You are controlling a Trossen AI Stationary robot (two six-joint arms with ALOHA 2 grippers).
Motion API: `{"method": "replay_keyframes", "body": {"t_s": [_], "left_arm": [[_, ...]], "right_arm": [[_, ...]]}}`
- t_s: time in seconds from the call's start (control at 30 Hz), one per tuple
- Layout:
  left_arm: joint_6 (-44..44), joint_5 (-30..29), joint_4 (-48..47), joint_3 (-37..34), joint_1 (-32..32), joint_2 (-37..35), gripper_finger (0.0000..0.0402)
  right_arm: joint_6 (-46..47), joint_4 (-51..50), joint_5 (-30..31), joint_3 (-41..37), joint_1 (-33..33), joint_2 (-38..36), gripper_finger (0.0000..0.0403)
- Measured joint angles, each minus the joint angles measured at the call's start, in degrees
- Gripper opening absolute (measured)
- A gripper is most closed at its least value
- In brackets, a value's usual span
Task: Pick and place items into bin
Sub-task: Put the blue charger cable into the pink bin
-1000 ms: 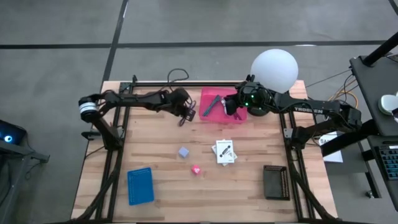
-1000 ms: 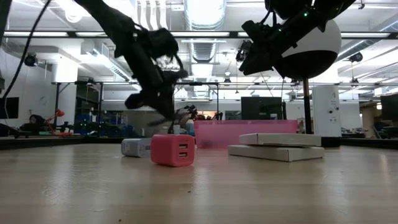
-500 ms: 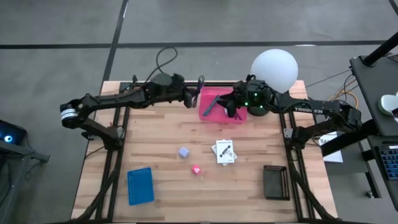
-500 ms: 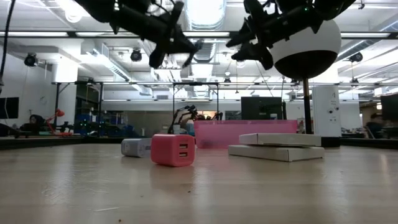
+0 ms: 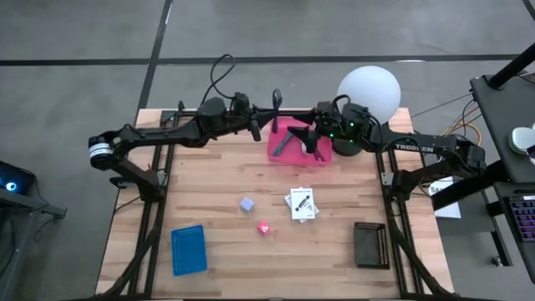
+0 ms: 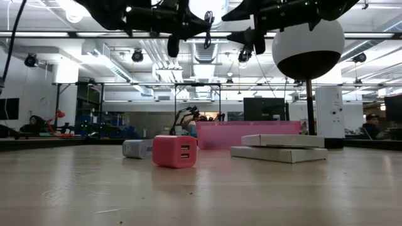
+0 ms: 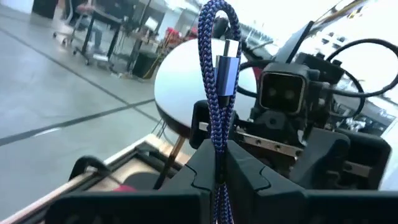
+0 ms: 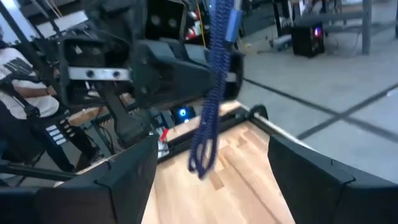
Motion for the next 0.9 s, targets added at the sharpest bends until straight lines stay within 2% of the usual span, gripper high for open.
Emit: {"method": "replay_keyframes", "body": {"t_s": [0.17,0.33,0.7,0.9], "left_arm": [[-0.08,1.12,6.67,0.36,-0.6,3.18,0.0003],[-0.16,8.92,12.82,1.72,-0.72,6.0,0.0003],[1.95,8.88,13.62,2.51,-0.81,6.71,0.0003],[4.78,7.34,14.21,2.51,-0.81,6.71,0.0003]], "right_arm": [[-2.2,0.07,0.0,-0.01,0.0,0.02,0.0279],[-4.2,-0.64,0.02,0.0,0.0,0.02,0.0274],[-4.04,-1.82,-0.11,-0.02,0.0,0.02,0.0271],[-4.02,-1.09,-3.0,-0.01,0.02,0.02,0.0262]]}}
